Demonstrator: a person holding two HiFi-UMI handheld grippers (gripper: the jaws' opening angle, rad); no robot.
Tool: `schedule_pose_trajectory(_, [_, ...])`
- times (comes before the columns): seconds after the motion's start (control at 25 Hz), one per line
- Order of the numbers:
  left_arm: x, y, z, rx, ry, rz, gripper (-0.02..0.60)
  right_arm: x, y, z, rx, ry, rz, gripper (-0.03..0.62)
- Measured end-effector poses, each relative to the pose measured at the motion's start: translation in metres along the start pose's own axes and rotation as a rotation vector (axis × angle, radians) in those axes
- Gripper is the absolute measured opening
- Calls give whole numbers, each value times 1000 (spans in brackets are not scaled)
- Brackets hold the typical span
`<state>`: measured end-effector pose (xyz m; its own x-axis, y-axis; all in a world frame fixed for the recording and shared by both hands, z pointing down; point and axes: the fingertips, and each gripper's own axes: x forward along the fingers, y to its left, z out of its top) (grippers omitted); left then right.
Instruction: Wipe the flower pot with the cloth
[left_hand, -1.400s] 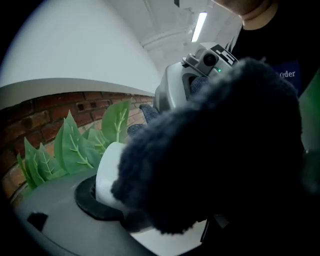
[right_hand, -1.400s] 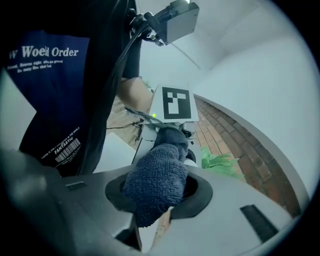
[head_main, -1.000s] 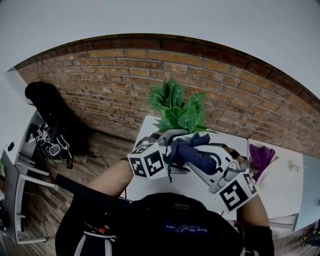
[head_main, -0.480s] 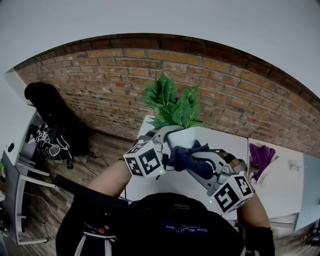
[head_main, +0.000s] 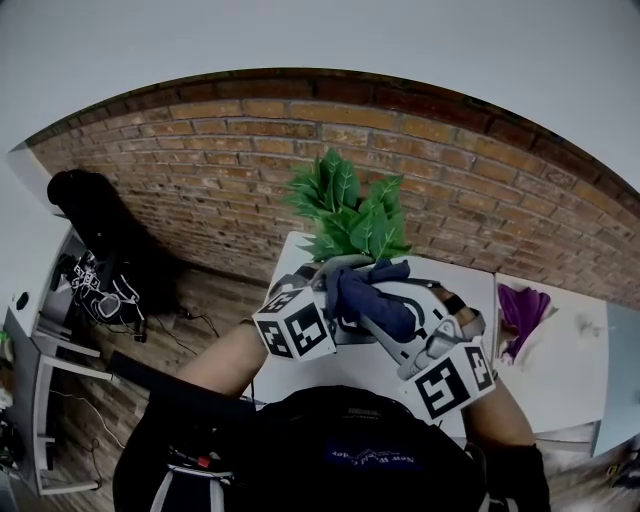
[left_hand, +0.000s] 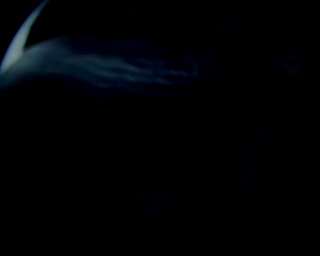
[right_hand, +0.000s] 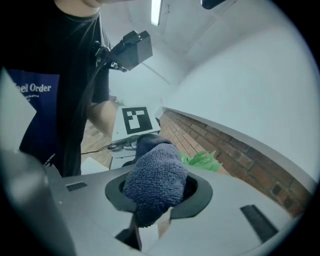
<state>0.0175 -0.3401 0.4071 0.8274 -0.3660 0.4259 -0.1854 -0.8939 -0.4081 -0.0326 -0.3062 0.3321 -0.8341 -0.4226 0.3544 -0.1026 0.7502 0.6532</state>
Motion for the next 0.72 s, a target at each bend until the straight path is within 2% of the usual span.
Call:
schedule_pose_trajectory(0.12, [6,-5,1,16,7,-2,525,9,1,-5,-13,21,-20,103])
schedule_pose_trajectory(0.36, [-4,-3,9,20,-52,22,525,-8,-17,-12,118,-71,-43,103])
schedule_pose_trajectory(0.44, [-9,-2,15,20,-82,26,524,-16,-26,-14,210,-123,-51,103])
schedule_pose_trajectory(0.6, [-21,-1,28,28,-160,18,523,-31,-41,-23,492,-227,-35,103])
schedule_pose_trajectory(0.72, [-30,-1,44,25,-242,3,524,-40,-50,-30,590,-295,-21,103])
